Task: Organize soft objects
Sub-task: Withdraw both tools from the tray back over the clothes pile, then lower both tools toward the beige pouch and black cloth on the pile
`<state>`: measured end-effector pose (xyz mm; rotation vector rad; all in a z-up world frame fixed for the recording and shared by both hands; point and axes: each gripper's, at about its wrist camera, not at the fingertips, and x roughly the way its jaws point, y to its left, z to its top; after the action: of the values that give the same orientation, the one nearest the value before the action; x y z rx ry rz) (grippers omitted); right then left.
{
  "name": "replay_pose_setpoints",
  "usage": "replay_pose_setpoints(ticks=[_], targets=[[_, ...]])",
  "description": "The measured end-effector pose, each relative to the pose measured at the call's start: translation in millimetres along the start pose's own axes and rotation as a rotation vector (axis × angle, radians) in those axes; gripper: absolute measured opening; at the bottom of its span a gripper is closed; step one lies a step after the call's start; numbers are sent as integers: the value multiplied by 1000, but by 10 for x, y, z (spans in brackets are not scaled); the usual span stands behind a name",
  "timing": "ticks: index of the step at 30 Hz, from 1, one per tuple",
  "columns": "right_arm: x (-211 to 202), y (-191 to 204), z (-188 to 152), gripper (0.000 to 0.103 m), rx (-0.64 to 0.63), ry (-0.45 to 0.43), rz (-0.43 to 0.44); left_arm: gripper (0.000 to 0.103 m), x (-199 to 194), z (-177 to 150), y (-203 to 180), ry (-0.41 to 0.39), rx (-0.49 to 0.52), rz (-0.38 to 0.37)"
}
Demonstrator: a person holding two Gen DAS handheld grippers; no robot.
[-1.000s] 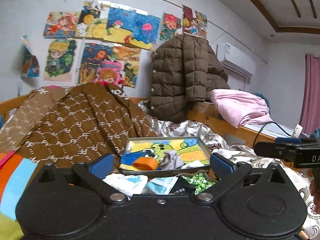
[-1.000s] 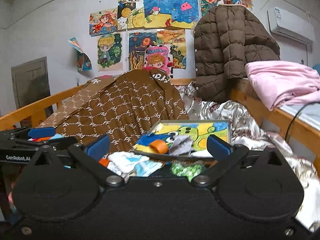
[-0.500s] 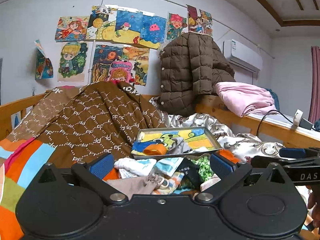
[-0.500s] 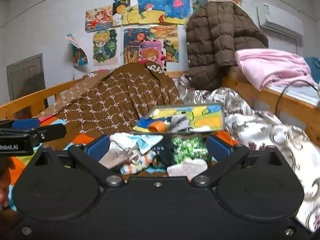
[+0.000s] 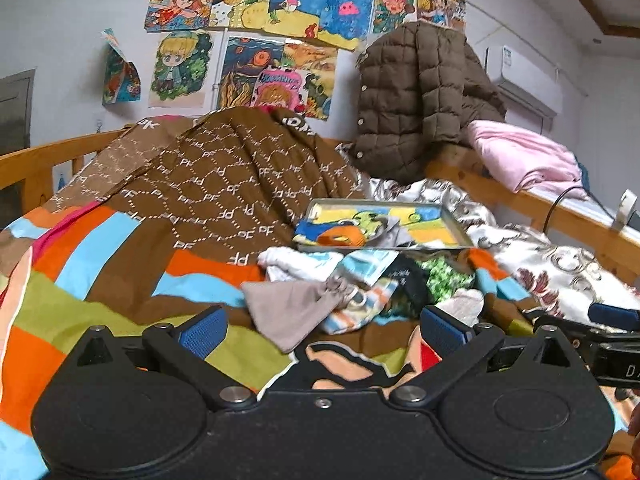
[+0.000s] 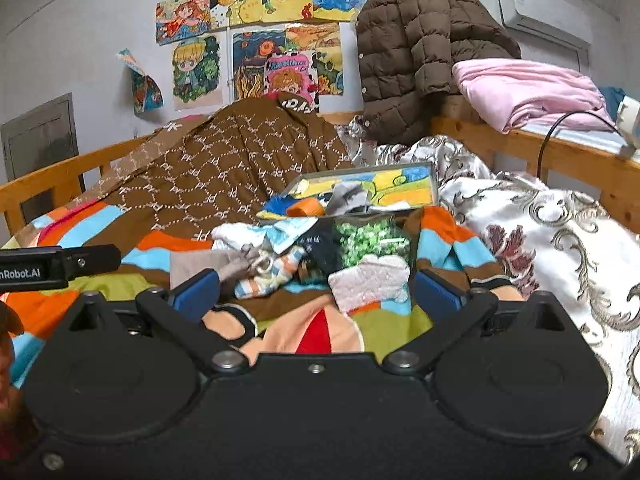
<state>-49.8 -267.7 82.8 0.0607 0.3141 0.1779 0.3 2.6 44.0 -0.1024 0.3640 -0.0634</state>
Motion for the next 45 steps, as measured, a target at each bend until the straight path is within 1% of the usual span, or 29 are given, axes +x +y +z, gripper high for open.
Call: replay_pose_setpoints(ticks=[3,10,16,23,37,39,42,45], targets=[[17,20,-54,102,-11,1,4,102,10,-55,-3,30,-9,17],[37,37,-81,102,-10,3,14,102,-15,-147,0,67,-17,43],[51,11,-101,102,19,45,18,102,2,-205,36,119,-60,65],[82,-36,-157,102,57,67,1,102,50,-255,25,161,-43,78],[175,-22,-182,102,68,113,-6,102,162,-249,-37,164,21,61],[233,-20,-152,102,66,126,6,102,190,-241,-34,165,29,54],[322,12,-85,102,35,120,13,102,222,-229,-24,161,40,50],[418,39,-6,102,15,106,13,102,266,-195,-8,146,54,67]])
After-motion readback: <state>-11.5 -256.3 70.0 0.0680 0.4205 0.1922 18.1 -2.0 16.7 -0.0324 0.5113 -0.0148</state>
